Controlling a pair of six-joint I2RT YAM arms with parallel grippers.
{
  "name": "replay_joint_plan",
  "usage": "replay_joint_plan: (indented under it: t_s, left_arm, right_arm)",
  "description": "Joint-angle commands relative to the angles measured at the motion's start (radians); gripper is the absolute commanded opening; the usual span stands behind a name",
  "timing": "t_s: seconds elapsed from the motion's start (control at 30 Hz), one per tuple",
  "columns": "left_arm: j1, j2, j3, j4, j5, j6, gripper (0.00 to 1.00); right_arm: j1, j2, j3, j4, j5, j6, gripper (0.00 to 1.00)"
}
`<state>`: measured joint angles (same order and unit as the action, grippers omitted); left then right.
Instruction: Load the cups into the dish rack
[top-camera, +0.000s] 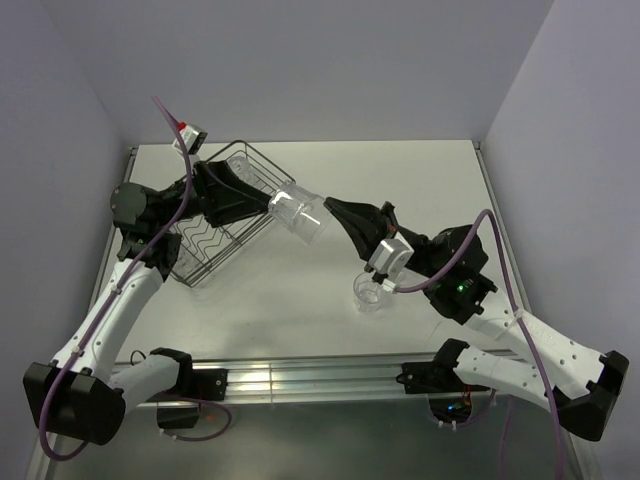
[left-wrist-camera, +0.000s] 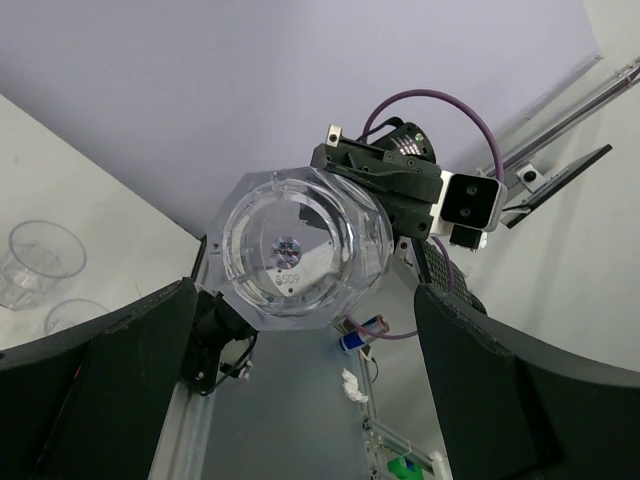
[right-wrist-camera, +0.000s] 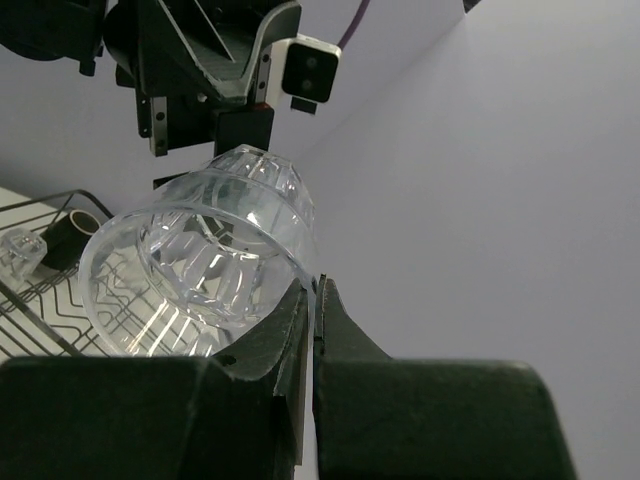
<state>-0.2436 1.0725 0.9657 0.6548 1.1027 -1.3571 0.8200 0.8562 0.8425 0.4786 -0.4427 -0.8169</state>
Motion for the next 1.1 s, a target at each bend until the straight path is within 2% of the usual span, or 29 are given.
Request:
replay_joint_plan:
  t_s: [0.0, 0.13, 0.4, 0.63, 0.93, 1.07]
  left_arm:
    - [-0.013, 0.001, -0.005, 0.037, 0.016, -0.007, 0.99]
    - [-0.022, 0.004, -0.015, -0.023, 0.009, 0.019, 0.99]
    - [-0.042, 0.014, -0.005, -0.032, 0.019, 0.010, 0.99]
    - [-0.060, 0.018, -0.021, -0.070, 0.023, 0.041, 0.99]
    - [-0.066, 0.029, -0.012, -0.100, 0.017, 0.070, 0.82]
    - [-0.066, 0.029, -0.012, -0.058, 0.013, 0.041, 0.77]
  right_arm:
    - [0.022, -0.034, -0.009, 0.090, 0.013, -0.051, 0.00]
    - [0.039, -0.037, -0.025, 0.095, 0.013, -0.094, 0.00]
    - [0.068, -0.028, -0.046, 0.086, 0.038, -0.194, 0.00]
    - [0.082, -0.020, -0.052, 0.097, 0.068, -0.214, 0.00]
    - [0.082, -0.022, -0.056, 0.100, 0.073, -0.197, 0.00]
    - [0.082, -0.026, -0.065, 0.098, 0.065, -0.191, 0.00]
